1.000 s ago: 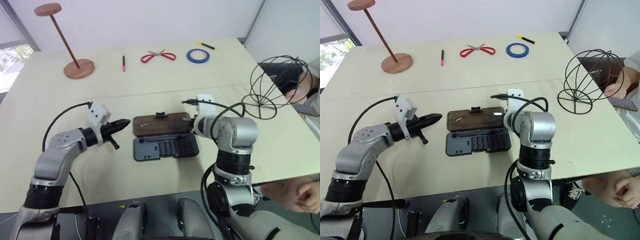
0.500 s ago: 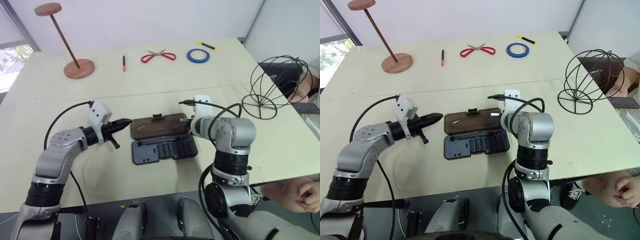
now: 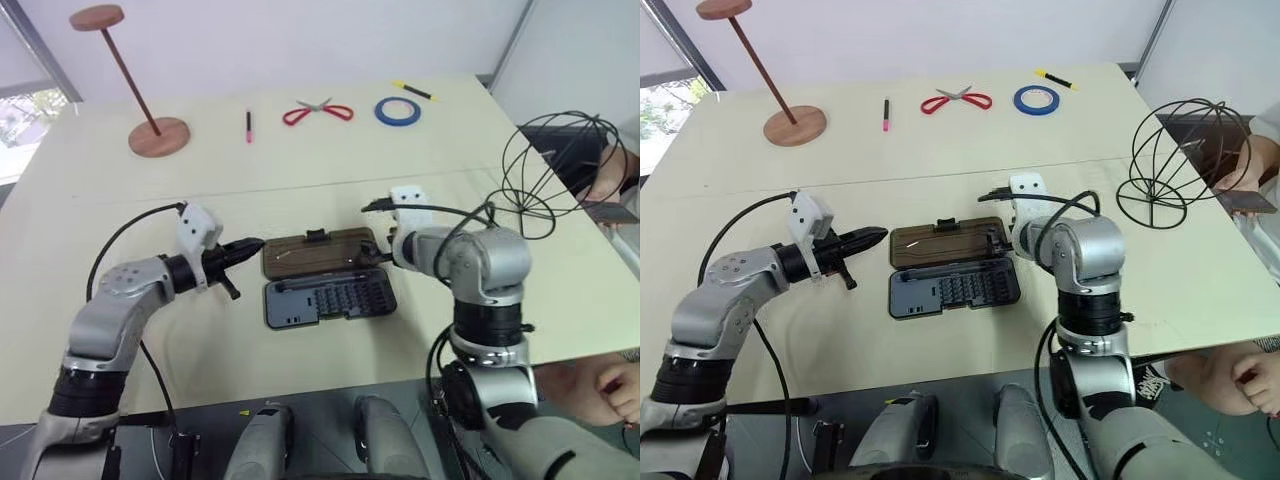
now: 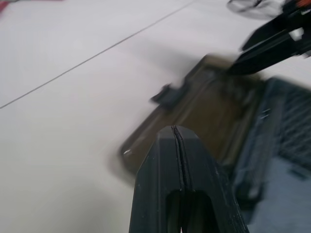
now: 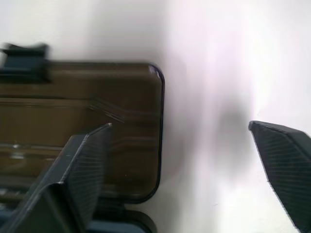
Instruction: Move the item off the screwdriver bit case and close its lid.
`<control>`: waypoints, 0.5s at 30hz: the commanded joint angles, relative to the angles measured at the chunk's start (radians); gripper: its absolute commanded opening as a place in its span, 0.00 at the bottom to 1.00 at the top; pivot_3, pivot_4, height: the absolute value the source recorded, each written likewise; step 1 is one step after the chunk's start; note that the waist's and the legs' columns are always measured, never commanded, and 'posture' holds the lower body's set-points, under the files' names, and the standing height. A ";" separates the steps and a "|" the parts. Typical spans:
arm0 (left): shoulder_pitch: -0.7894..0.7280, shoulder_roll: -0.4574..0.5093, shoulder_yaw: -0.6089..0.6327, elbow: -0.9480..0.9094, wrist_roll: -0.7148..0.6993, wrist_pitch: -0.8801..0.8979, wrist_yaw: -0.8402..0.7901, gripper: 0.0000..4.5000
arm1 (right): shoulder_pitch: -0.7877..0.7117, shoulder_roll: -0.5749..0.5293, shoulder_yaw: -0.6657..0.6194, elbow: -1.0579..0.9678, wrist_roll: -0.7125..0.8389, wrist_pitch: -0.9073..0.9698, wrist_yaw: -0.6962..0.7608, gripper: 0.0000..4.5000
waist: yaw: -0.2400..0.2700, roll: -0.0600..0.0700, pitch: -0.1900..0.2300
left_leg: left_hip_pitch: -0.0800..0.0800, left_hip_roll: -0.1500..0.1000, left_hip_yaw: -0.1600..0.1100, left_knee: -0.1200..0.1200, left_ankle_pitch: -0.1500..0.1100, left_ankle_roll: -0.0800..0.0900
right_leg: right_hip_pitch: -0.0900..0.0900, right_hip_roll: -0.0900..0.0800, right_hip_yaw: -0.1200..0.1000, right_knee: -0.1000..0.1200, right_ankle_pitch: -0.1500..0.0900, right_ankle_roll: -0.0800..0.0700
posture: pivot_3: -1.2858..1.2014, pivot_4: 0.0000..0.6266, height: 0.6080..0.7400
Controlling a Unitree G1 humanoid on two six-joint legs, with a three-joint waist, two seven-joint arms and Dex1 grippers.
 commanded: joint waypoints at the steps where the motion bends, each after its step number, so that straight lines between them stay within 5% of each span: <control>1: 0.012 0.053 0.071 -0.124 -0.115 0.078 -0.035 0.00 | -0.032 -0.068 0.014 -0.096 0.074 -0.066 0.128 1.00 | 0.000 0.000 0.000 | 0.000 0.000 0.000 0.000 0.000 0.000 | 0.000 0.000 0.000 0.000 0.000 0.000 | 0.52 0.24 1.00; 6: 0.057 0.111 0.070 -0.225 -0.203 0.151 -0.075 0.00 | -0.053 -0.122 0.027 -0.062 0.081 -0.216 0.210 1.00 | 0.000 0.000 0.000 | 0.000 0.000 0.000 0.000 0.000 0.000 | 0.001 0.000 0.000 0.000 0.000 0.000 | 0.52 0.24 1.00; 15: 0.084 0.073 -0.140 -0.132 -0.051 0.031 -0.135 0.00 | -0.158 -0.182 0.135 0.207 -0.011 -0.587 0.341 1.00 | 0.003 0.000 0.000 | 0.000 0.000 0.002 0.001 0.000 0.000 | 0.002 0.000 0.000 -0.001 0.000 0.000 | 0.52 0.24 1.00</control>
